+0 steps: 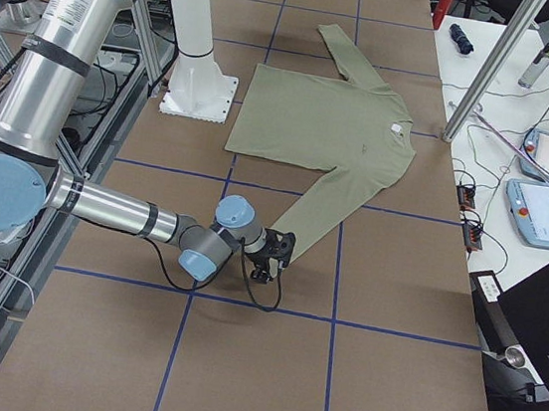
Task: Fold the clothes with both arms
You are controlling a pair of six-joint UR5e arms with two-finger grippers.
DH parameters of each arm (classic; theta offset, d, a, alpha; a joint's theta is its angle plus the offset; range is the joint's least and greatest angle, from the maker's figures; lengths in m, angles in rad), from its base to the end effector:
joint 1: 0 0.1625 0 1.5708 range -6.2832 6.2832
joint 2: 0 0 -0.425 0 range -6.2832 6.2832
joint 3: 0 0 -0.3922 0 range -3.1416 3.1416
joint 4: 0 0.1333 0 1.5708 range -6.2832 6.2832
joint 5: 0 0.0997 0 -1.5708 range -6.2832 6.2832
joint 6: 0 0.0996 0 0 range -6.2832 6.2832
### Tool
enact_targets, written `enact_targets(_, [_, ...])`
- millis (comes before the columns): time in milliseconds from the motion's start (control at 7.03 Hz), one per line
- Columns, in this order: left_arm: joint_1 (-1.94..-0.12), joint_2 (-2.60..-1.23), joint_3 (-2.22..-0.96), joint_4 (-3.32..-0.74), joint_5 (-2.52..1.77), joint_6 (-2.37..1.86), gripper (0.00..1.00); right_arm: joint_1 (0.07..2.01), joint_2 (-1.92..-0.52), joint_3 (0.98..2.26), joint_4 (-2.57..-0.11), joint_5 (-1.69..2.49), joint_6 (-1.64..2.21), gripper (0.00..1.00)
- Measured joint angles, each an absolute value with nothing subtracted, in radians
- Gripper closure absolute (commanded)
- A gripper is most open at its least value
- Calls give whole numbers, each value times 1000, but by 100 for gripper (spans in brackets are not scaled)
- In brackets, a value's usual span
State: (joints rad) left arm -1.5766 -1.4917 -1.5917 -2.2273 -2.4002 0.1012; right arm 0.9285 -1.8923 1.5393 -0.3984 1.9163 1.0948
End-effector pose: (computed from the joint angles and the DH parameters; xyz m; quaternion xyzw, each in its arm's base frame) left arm -0.0626 -0.4779 0.6084 0.2899 0.3700 0.1603 0.8679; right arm -0.1421 -0.3561 0.6924 0.1331 -0.4014 0.1360 0.8959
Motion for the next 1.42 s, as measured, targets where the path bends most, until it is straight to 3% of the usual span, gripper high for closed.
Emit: enact_targets(1423, [-1577,-1486,-1593,-2227,-2401,103,0,912,-1873,1485,-336,1914,1098,35])
